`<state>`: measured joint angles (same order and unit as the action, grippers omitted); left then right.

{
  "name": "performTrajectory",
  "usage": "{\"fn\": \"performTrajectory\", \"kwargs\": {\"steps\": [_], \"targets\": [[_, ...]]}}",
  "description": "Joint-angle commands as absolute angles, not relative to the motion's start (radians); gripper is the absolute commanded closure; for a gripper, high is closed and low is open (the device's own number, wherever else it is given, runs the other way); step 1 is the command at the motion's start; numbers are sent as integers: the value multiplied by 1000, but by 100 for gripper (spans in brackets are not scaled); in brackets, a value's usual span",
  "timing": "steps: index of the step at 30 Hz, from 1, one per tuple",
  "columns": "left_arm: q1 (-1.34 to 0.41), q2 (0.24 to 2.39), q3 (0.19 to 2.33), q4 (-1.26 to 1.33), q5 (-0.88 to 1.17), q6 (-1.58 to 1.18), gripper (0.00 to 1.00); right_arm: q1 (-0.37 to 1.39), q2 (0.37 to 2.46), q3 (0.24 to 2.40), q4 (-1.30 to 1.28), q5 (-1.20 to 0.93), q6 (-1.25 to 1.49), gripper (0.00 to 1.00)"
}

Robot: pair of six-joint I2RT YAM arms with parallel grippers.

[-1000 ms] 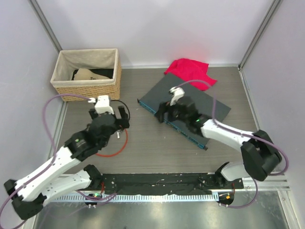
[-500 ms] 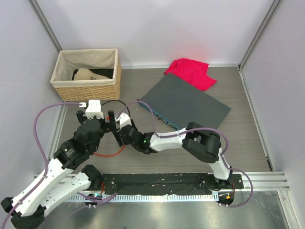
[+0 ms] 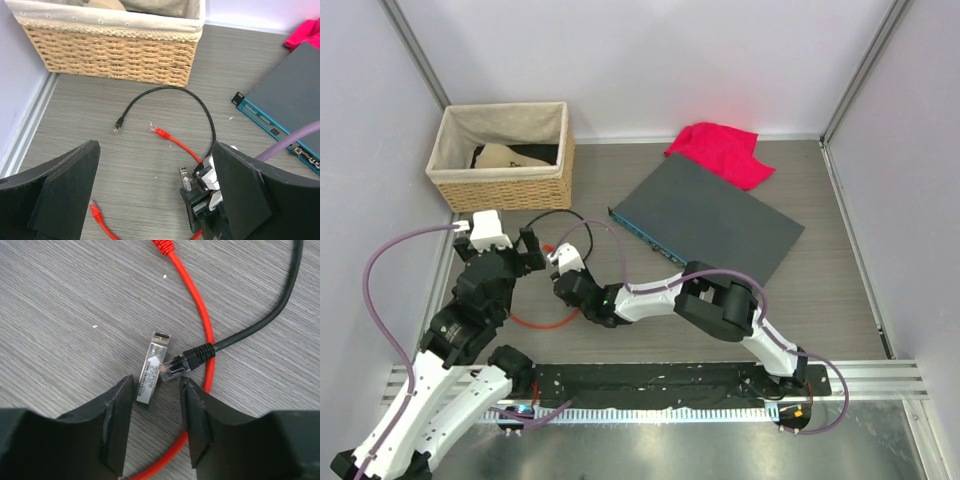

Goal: Insert the plug into the switch port

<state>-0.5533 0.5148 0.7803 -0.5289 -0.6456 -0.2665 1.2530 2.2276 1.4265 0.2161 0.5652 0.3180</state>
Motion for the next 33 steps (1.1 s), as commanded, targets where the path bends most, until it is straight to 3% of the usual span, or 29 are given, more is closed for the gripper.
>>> {"fn": "performTrajectory", "kwargs": {"steps": [1, 5, 8, 11, 18, 25, 33], "targets": [[-489, 528, 776, -491, -543, -301, 0, 1276, 2247, 1473, 213, 595, 318, 57], [-436, 531, 772, -486, -483, -310, 0, 1284, 2257, 1463, 175, 594, 331, 64], [-423, 538, 769, -486, -474, -305, 0, 1284, 2221, 1381, 198, 566, 330, 78], [-420, 541, 761, -477, -450, -287, 0, 1284, 2152, 1301, 225, 496, 302, 98], [-414, 548, 727, -420, -330, -230, 0, 1281, 1889, 1157, 246, 342, 85, 99], [-414, 560, 690, -342, -114, -155, 0, 1224, 1665, 1054, 48, 118, -70, 99], [-419, 595, 658, -295, 354, -11, 0, 1163, 1390, 908, -147, 66, -143, 99]]}}
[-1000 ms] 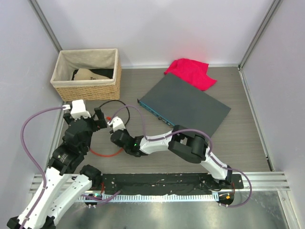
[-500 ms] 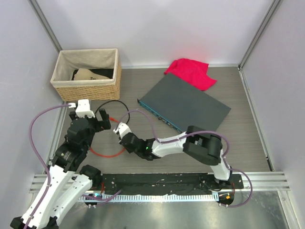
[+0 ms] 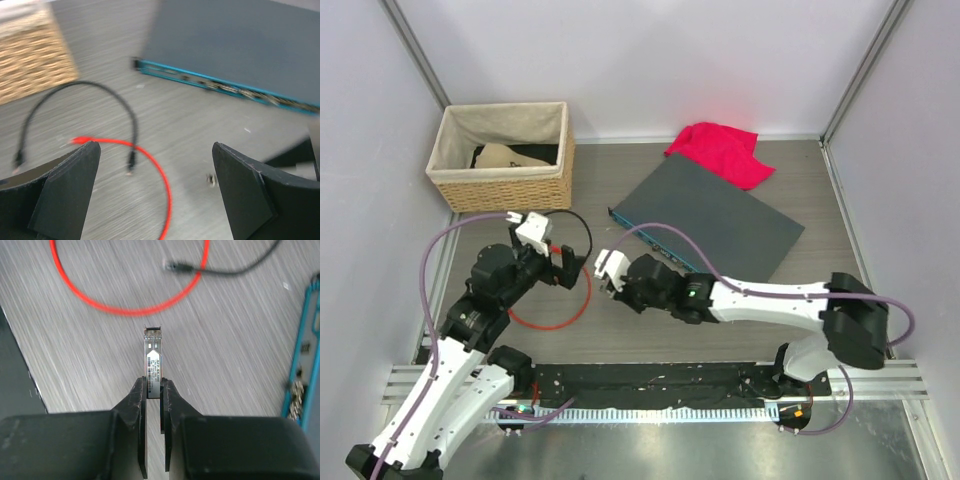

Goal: Insert the plug into the switch port

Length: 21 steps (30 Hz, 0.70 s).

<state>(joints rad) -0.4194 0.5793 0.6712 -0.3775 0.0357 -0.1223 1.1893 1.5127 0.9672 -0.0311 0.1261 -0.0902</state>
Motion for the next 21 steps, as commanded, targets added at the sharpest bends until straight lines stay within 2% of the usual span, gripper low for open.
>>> {"fn": "performTrajectory", "kwargs": {"steps": [1, 6, 12, 16, 19, 21], "targets": [[-428, 601, 658, -291, 394, -3, 1, 1146, 1323, 890, -152, 60, -137, 99], [-523, 641, 670, -319, 569, 173, 8, 1124, 1143, 792, -152, 12, -124, 99], [-740, 768, 764, -462, 526, 388, 8, 1123, 1029, 744, -147, -64, -132, 99], [-833, 851, 811, -482, 494, 434, 8, 1121, 999, 736, -146, -95, -141, 99], [-859, 894, 841, -491, 503, 459, 11, 1123, 980, 732, -144, -100, -146, 99], [-873, 907, 853, -495, 508, 466, 18, 1123, 974, 729, -144, -98, -146, 99]]}}
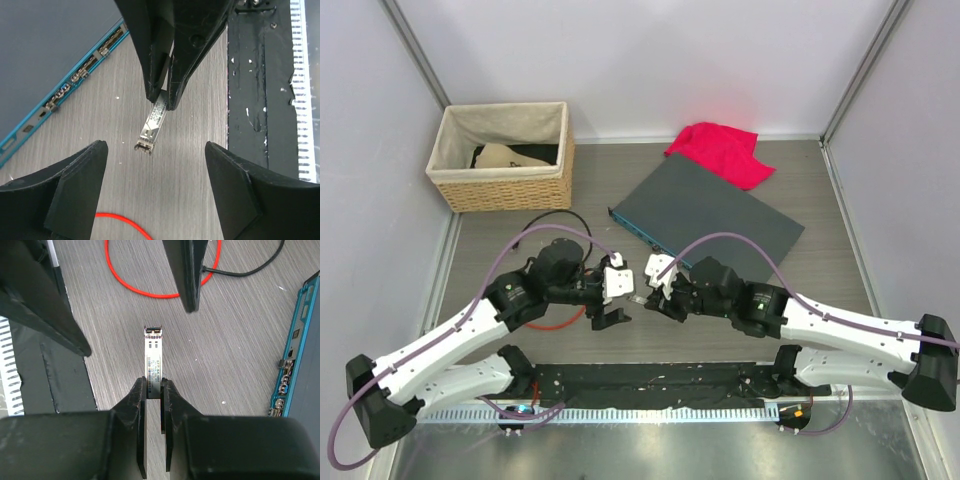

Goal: Insert the plug into the switch port

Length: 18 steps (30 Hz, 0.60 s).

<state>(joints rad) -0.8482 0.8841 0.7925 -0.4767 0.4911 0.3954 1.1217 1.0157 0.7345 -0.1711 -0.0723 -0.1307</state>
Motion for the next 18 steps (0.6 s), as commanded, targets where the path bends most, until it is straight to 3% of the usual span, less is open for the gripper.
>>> {"fn": "performTrajectory", "kwargs": {"steps": [1, 11, 18], "targets": [[-876, 914, 854, -495, 511, 469, 20, 1123, 971, 729, -143, -98, -146, 99], [-881, 933, 842, -474, 509, 462, 49, 1123, 968, 724, -126, -94, -149, 99], [-881, 959, 841, -463, 525, 437, 55, 1123, 962, 724, -118, -87, -147, 99]]}}
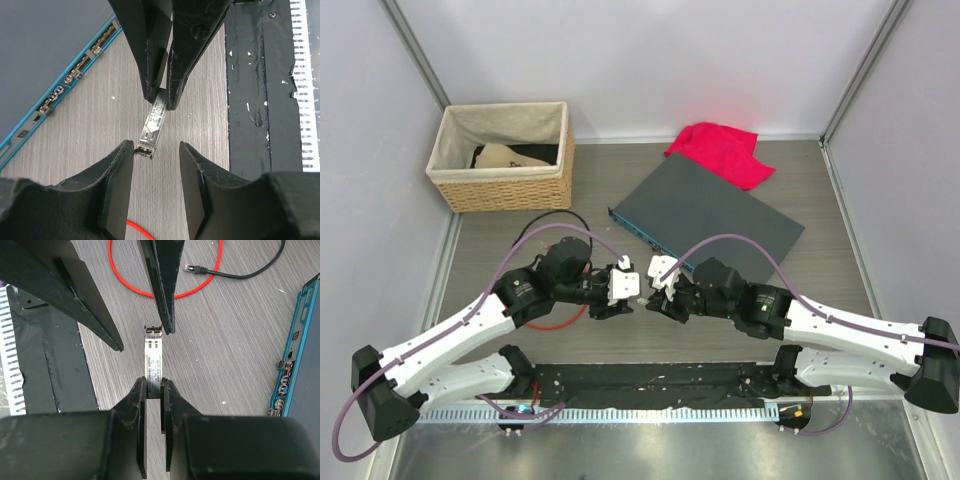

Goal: Insert the plug into the switch port

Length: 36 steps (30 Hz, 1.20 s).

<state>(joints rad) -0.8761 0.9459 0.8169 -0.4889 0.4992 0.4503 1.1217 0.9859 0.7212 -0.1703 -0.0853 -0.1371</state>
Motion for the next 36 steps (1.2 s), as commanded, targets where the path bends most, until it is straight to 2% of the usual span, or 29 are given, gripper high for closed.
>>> {"fn": "performTrajectory", "kwargs": {"steps": [1, 5, 9, 12, 13, 16, 18, 23, 27, 28, 30, 31, 33, 36], "targets": [[-881, 962, 839, -459, 525, 431, 55, 1123, 960, 721, -118, -89, -147, 99], [-880, 969, 838, -448, 511, 423, 56, 1121, 956, 716, -107, -90, -147, 99], [-881, 973, 839, -437, 512, 414, 63, 1121, 960, 712, -107, -92, -147, 99], [-880, 976, 838, -430, 518, 400, 74, 1121, 960, 707, -100, -83, -146, 99], [-881, 976, 836, -425, 518, 396, 83, 1121, 962, 706, -100, -78, -144, 99], [-881, 979, 830, -420, 518, 379, 96, 1121, 954, 698, -86, -48, -137, 99], [-881, 974, 819, -419, 518, 359, 100, 1121, 948, 693, -74, -32, -132, 99], [-881, 954, 790, -374, 526, 310, 100, 1117, 931, 678, -51, -6, -123, 97], [-881, 945, 776, -354, 491, 276, 100, 1106, 946, 675, -43, -5, -114, 78], [-881, 943, 772, -342, 479, 259, 100, 1103, 950, 676, -43, -5, -110, 62], [-881, 943, 765, -328, 436, 241, 100, 1094, 953, 676, -43, 32, -101, 47], [-881, 940, 762, -324, 420, 230, 100, 1079, 953, 678, -43, 41, -95, 36], [-881, 940, 746, -295, 371, 192, 100, 1054, 953, 681, -43, 58, -72, 24], [-881, 942, 704, -220, 327, 129, 100, 958, 972, 707, -44, 39, -26, 13]]}}
